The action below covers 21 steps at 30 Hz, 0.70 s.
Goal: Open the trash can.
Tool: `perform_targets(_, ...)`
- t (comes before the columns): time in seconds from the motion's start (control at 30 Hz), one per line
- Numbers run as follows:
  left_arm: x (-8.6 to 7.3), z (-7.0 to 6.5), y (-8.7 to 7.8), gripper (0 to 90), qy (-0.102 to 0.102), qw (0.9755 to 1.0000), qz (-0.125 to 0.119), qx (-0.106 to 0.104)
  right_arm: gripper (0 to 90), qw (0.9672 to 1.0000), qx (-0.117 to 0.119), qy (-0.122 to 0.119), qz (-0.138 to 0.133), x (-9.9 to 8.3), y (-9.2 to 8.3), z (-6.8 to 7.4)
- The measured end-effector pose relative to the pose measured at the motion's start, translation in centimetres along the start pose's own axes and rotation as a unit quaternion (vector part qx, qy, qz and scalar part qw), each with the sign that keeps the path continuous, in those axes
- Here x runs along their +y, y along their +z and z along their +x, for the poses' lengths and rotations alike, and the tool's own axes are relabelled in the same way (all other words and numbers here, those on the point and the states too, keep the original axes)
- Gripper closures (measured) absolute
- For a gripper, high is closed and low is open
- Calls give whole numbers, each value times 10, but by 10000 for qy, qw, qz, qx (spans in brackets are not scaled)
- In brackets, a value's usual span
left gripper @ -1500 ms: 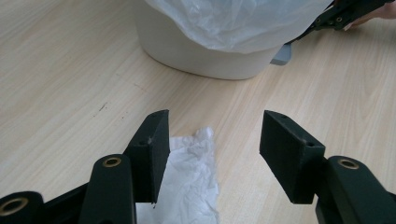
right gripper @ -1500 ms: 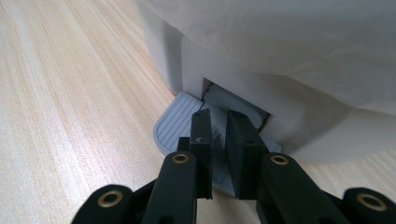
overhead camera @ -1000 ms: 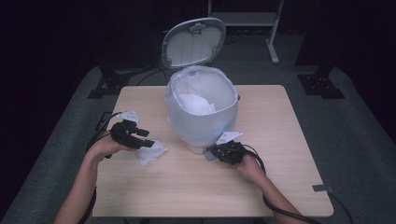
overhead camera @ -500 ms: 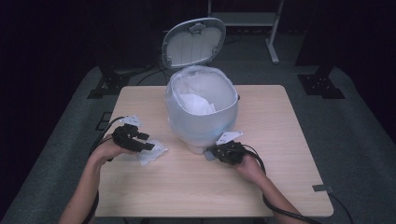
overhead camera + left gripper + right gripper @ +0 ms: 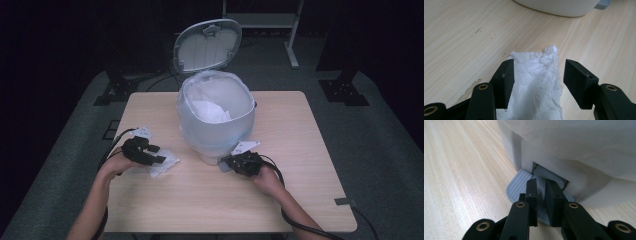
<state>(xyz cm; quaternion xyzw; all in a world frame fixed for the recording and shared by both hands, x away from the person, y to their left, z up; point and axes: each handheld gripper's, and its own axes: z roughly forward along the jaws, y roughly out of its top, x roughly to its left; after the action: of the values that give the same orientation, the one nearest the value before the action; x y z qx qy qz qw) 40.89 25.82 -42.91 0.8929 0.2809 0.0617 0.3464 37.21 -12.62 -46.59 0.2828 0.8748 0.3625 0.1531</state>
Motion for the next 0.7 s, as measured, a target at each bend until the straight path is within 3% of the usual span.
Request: perform_targets(0.7, -14, 2, 15, 408, -70, 10000, 41, 21, 804, 10000, 5, -2, 7, 0, 0, 0)
